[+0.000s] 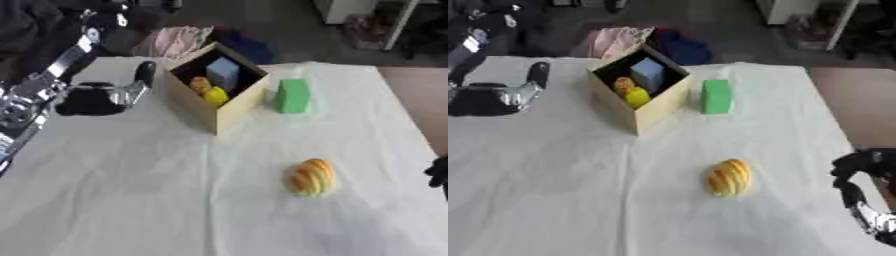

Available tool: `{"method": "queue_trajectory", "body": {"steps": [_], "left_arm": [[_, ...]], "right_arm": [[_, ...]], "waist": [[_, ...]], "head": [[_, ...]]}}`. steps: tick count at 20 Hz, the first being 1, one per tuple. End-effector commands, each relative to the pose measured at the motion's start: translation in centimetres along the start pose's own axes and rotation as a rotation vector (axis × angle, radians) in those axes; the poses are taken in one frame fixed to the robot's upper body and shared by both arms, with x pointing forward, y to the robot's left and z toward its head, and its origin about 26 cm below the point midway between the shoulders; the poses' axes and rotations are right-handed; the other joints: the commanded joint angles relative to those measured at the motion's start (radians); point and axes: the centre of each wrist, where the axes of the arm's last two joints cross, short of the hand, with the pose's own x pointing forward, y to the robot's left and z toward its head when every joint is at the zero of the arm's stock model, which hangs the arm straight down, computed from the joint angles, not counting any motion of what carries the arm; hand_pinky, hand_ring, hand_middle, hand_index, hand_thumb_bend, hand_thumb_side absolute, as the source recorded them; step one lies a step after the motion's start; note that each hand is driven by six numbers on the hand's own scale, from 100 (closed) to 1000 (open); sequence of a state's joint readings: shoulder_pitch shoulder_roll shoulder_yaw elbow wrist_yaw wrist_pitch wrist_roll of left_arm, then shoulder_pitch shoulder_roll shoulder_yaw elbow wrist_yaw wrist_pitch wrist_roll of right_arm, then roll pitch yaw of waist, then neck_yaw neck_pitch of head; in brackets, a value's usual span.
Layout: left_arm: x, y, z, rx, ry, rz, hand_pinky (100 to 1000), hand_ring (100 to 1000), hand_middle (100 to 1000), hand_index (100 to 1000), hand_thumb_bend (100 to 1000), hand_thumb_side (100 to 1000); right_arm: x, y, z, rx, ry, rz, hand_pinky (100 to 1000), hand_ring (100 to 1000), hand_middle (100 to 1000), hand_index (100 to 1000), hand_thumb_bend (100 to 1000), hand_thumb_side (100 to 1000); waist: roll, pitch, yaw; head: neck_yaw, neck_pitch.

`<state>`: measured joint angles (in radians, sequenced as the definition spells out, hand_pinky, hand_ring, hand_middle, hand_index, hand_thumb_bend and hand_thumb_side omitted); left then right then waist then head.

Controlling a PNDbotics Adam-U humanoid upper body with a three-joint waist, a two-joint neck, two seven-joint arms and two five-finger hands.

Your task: Pick up objects on the table and place them in the box.

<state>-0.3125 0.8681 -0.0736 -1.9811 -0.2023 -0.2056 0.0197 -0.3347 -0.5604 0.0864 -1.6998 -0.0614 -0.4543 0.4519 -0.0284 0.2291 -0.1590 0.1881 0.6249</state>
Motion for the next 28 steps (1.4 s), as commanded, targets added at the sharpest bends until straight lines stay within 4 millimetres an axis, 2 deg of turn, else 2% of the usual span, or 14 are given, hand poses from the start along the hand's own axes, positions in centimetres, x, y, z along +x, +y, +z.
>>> {"method": "queue_trajectory", "body": {"steps": [1,5,7,10,14,15,16,19,20,24,28], "left_arm": [[0.1,-0.3,0.8,0.051,-0.02,0.075,789,730,698,876,100,448],[-0.1,-2.6,2.1,0.094,0.025,0.196,774,708,671,863,100,485],[0.0,-3.5,2.5,0.117,0.046,0.237,769,703,665,859,100,497],[0.1,-4.5,2.9,0.151,0.073,0.281,764,694,653,852,100,509],[0.1,-4.9,3.0,0.167,0.086,0.3,764,694,653,852,100,509],[0.1,-5.0,3.1,0.173,0.093,0.307,759,687,644,846,100,519],[0.1,-5.2,3.2,0.188,0.108,0.325,755,683,638,841,100,527],[0.3,-6.2,3.6,0.222,0.152,0.368,754,681,635,839,100,533],[0.3,-6.4,3.7,0.229,0.165,0.375,753,679,633,837,100,536],[0.4,-6.9,3.9,0.248,0.2,0.39,752,678,631,835,100,542],[0.5,-7.2,4.0,0.249,0.211,0.395,753,678,631,836,100,543]], "right_arm": [[0.1,-2.4,-0.7,0.105,-0.02,0.112,683,576,544,782,100,209],[-1.1,-3.5,-2.5,0.274,-0.012,0.195,716,639,608,834,100,198],[-2.1,-3.6,-3.5,0.356,0.0,0.237,740,693,673,872,100,202],[-3.4,-3.1,-5.1,0.497,0.004,0.325,781,780,813,941,100,336],[-4.7,-2.6,-5.5,0.563,-0.003,0.393,781,780,813,941,100,336],[-4.8,-2.4,-5.7,0.571,-0.012,0.401,814,840,900,989,100,448],[-4.9,-2.0,-6.4,0.595,-0.032,0.41,830,863,924,1000,100,487],[-5.1,-0.6,-8.1,0.68,-0.08,0.435,835,868,929,1000,100,452],[-5.2,-0.4,-8.4,0.698,-0.09,0.445,836,868,930,1000,100,417],[-5.4,-0.1,-9.3,0.759,-0.116,0.49,842,869,925,1000,100,374],[-5.4,0.3,-9.9,0.818,-0.134,0.537,845,861,894,991,100,382]], "waist": [[-0.013,-0.027,0.006],[-0.014,-0.022,0.025],[-0.014,-0.019,0.033],[-0.015,-0.017,0.045],[-0.015,-0.016,0.048],[-0.016,-0.014,0.052],[-0.017,-0.012,0.06],[-0.017,-0.01,0.067],[-0.017,-0.01,0.067],[-0.017,-0.009,0.07],[-0.017,-0.007,0.075]], "head": [[-0.019,0.0],[-0.041,-0.005],[-0.048,-0.009],[-0.059,-0.016],[-0.062,-0.018],[-0.068,-0.02],[-0.075,-0.021],[-0.08,-0.024],[-0.081,-0.024],[-0.086,-0.025],[-0.091,-0.026]]}}
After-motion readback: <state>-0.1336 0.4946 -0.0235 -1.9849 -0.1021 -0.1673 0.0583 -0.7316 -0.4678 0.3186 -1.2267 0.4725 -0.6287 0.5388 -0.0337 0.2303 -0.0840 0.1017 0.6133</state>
